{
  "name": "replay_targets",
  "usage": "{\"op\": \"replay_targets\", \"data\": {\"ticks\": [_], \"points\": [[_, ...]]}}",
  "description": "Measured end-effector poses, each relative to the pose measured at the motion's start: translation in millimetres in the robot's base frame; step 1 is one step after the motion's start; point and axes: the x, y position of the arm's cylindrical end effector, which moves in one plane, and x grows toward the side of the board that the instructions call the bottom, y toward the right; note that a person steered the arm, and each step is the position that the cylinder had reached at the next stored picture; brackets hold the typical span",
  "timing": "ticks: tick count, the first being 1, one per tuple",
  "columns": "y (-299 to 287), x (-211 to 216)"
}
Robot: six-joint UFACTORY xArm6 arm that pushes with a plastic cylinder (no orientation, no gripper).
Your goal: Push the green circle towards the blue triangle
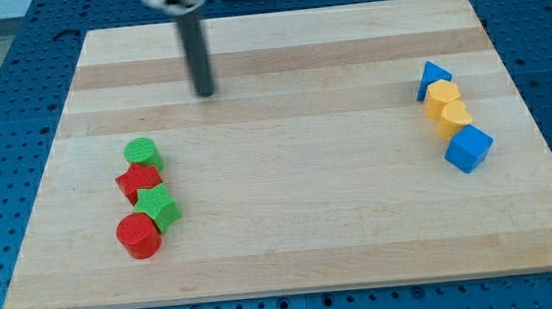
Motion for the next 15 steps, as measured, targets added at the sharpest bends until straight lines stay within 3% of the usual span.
{"op": "replay_targets", "data": {"ticks": [1, 2, 3, 5, 7, 8, 10, 13, 14, 15], "points": [[-92, 38], [-143, 93], [-128, 116], [17, 84], [-29, 102], [-14, 121], [102, 67], [142, 44], [196, 13], [207, 8]]}}
